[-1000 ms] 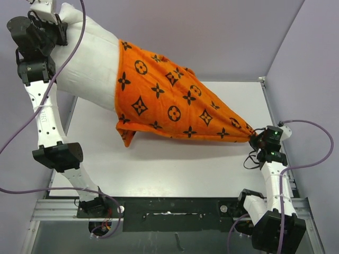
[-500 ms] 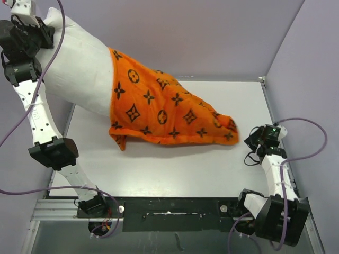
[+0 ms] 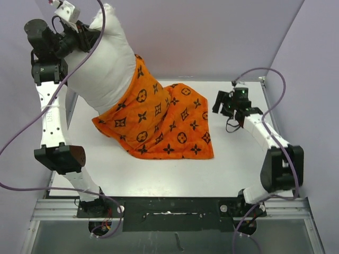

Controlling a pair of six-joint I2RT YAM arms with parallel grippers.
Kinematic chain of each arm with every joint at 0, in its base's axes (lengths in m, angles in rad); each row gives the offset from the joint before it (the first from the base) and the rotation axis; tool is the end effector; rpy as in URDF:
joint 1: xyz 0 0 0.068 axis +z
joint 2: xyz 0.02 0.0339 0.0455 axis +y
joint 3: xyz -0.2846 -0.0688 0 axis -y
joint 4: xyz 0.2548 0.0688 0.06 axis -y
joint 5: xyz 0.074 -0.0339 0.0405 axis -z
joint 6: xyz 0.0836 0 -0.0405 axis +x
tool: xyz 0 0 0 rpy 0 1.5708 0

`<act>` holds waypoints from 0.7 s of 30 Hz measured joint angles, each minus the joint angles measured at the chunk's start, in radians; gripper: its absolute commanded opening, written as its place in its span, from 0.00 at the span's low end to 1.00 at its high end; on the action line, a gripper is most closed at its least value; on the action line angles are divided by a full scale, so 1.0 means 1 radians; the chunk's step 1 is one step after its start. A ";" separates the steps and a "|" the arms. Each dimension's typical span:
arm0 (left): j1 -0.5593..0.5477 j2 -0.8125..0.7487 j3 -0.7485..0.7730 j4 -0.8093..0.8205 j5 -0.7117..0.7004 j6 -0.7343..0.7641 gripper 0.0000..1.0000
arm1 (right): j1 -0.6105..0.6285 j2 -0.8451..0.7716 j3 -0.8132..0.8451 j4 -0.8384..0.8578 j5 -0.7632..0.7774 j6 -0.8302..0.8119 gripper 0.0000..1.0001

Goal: Remove the pillowcase from the pillow

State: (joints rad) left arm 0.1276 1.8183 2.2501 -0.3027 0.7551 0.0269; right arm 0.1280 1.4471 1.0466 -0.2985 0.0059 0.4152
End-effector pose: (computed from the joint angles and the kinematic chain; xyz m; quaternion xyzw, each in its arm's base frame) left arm 0.4336 -0.0021 0.5679 0.2457 0.6267 -0.1887 0.7150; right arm 0.3606 0.0459 0.2504 0.1310 0.8970 0.1107 0.4075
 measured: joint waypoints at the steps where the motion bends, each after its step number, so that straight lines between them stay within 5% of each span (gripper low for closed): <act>1: 0.000 -0.017 -0.001 0.000 0.018 -0.002 0.00 | -0.002 0.062 0.061 0.019 -0.009 -0.007 0.81; 10: 0.008 -0.171 -0.130 -0.001 0.122 -0.002 0.00 | 0.113 0.610 0.547 0.072 -0.056 -0.112 0.87; 21: 0.008 -0.172 -0.132 -0.015 0.140 0.017 0.00 | 0.175 0.923 0.867 -0.055 -0.023 -0.197 0.82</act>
State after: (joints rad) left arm 0.1356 1.6463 2.1178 -0.3180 0.8948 0.0441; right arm 0.3031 2.3703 1.9137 -0.3538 -0.0166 0.2184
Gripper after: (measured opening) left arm 0.137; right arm 0.859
